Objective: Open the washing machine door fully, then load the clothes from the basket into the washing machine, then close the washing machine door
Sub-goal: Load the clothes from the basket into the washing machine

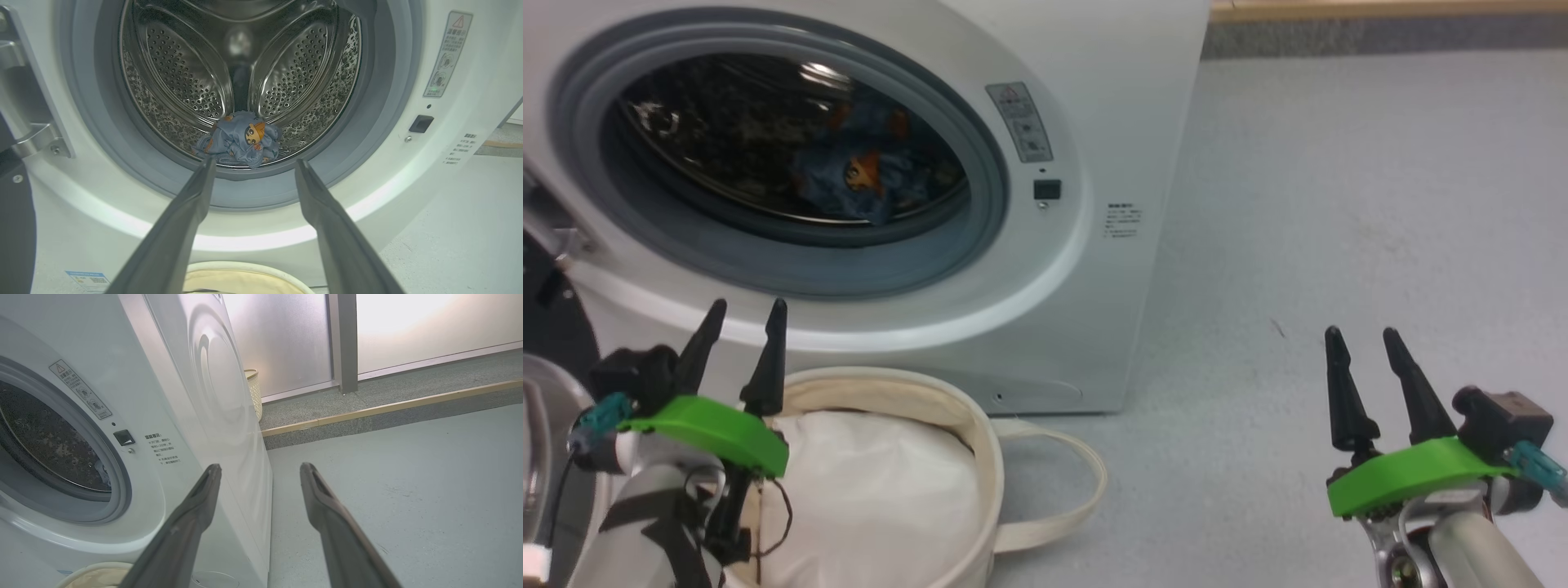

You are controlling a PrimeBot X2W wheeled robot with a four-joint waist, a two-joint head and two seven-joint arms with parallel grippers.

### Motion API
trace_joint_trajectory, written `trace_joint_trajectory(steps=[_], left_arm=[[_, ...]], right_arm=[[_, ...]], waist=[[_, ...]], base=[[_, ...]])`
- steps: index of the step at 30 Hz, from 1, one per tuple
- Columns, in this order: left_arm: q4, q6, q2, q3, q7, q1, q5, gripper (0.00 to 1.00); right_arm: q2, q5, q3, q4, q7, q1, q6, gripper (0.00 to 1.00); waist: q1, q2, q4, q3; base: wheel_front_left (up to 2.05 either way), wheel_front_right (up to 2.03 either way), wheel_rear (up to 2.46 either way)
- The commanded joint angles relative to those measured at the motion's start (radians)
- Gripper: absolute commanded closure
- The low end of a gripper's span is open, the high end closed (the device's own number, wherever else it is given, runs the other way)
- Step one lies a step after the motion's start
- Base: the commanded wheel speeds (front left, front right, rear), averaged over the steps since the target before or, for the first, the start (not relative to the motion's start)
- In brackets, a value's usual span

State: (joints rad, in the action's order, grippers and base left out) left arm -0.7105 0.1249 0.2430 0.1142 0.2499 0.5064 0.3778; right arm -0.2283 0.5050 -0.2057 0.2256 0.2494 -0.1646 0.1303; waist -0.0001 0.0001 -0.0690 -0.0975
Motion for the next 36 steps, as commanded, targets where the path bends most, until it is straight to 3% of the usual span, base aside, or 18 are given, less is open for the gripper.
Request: trace_joint_trajectory(steps=[1,17,36], left_arm=[[0.050,0.006,0.037,-0.038,0.012,0.006,0.005,0.00],[0.180,0.006,0.035,-0.087,0.012,-0.135,-0.008,0.00],[0.167,0.006,0.047,-0.060,0.012,-0.120,0.012,0.00]], right_arm=[[-0.018,0.009,-0.013,-0.022,0.012,0.002,0.000,0.00],[-0.051,0.017,-0.037,-0.011,0.012,0.013,0.000,0.00],[-0.048,0.015,-0.051,-0.001,0.012,0.004,0.000,0.00]], waist=[[0.0001,-0.0001,0.037,0.049],[0.0001,-0.0001,0.086,0.096],[0.0001,-0.0001,0.075,0.090]], base=[[0.00,0.00,0.00],[0.00,0.00,0.00],[0.00,0.00,0.00]])
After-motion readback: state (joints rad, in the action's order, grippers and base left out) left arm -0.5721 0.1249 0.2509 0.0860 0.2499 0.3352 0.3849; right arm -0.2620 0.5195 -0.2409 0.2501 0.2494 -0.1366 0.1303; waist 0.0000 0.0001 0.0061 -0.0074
